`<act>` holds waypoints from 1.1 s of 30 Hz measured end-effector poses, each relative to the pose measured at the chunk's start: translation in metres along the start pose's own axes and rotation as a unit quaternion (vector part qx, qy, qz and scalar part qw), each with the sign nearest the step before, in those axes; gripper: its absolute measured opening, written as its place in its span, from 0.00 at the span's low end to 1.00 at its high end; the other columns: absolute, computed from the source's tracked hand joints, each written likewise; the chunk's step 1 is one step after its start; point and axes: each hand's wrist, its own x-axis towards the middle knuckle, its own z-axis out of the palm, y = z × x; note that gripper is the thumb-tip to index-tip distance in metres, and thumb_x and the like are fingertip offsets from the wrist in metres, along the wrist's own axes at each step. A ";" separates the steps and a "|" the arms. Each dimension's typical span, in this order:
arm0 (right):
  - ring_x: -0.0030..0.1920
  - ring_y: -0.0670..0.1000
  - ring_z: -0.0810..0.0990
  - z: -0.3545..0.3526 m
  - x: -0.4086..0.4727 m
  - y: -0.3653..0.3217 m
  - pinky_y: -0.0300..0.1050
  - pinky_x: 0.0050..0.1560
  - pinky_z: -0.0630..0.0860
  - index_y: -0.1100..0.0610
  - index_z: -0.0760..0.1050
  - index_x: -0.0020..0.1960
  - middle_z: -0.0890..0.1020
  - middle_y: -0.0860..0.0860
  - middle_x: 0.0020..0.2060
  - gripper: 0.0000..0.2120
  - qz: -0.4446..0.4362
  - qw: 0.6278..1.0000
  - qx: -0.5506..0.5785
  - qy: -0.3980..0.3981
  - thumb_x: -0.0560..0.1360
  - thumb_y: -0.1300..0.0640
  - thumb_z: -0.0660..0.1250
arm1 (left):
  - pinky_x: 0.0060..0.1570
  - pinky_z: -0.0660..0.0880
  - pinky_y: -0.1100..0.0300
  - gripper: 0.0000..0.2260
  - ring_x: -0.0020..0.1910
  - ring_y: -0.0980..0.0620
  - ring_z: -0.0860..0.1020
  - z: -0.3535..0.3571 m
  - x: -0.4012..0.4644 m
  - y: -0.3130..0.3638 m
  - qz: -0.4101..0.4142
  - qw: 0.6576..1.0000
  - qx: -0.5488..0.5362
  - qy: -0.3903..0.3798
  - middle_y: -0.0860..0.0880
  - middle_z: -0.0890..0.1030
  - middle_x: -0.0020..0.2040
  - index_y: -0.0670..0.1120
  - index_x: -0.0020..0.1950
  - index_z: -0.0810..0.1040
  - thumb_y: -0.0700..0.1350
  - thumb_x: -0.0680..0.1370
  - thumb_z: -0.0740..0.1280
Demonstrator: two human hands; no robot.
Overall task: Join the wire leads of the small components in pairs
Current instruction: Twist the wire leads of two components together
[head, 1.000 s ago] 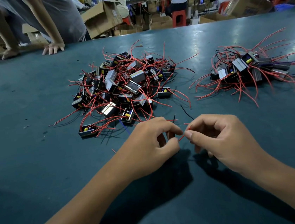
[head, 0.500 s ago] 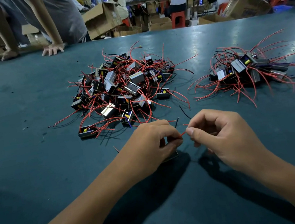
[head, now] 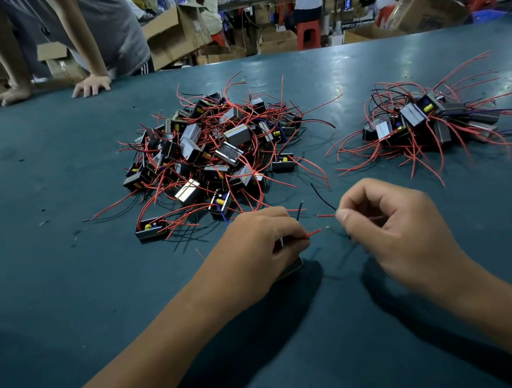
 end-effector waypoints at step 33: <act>0.38 0.48 0.79 0.009 0.004 0.016 0.51 0.41 0.76 0.49 0.85 0.52 0.81 0.46 0.36 0.06 -0.106 0.972 -0.196 -0.079 0.77 0.54 0.71 | 0.29 0.64 0.59 0.13 0.27 0.56 0.68 -0.005 0.001 -0.004 -0.145 0.974 -0.176 0.010 0.53 0.71 0.27 0.46 0.41 0.84 0.52 0.80 0.67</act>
